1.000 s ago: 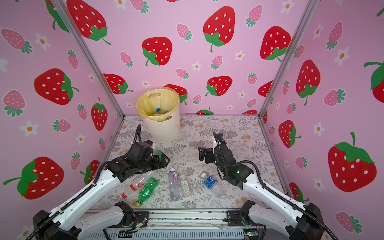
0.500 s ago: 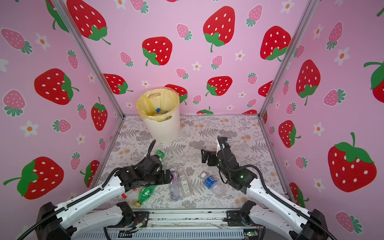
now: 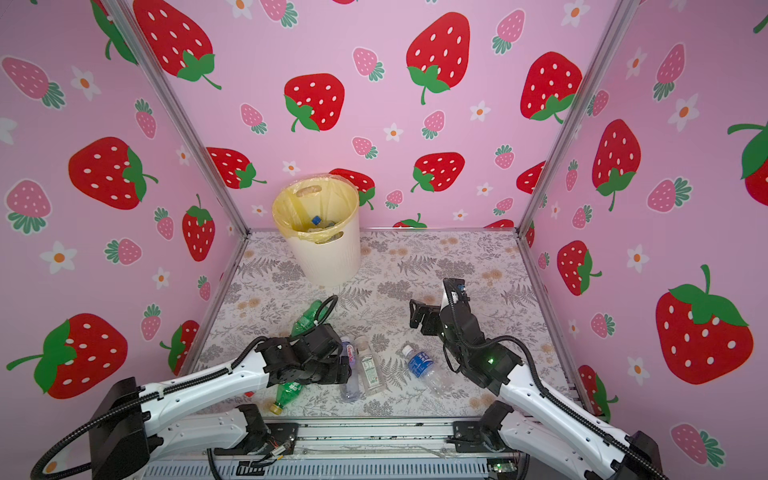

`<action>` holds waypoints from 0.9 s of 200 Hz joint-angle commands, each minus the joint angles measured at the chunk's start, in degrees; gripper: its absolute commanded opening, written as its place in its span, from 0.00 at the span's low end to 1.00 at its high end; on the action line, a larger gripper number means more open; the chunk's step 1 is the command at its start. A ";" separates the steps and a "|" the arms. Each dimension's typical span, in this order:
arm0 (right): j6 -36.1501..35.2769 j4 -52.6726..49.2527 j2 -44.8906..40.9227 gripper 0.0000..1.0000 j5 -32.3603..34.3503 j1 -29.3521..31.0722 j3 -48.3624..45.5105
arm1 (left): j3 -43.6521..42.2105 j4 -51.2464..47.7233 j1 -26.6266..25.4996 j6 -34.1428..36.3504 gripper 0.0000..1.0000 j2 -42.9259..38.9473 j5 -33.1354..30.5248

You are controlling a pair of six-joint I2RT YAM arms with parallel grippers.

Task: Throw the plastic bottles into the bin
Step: 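Swing the left gripper down onto the clear red-labelled water bottle while the right gripper hovers, then close the left gripper around the red-labelled water bottle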

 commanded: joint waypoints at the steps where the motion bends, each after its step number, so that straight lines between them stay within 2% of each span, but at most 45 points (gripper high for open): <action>1: 0.68 -0.74 0.33 0.99 1.22 -0.07 0.15 | 0.43 -0.22 -0.62 0.74 0.88 1.22 -1.72; 114: 1.30 -0.68 0.81 0.99 1.58 -0.09 -0.91 | 2.89 1.42 -0.69 1.87 0.81 9.83 -2.84; 180: 1.76 -0.87 0.02 0.99 1.95 -0.04 -1.69 | 2.22 1.60 -0.71 1.57 0.74 9.73 -3.92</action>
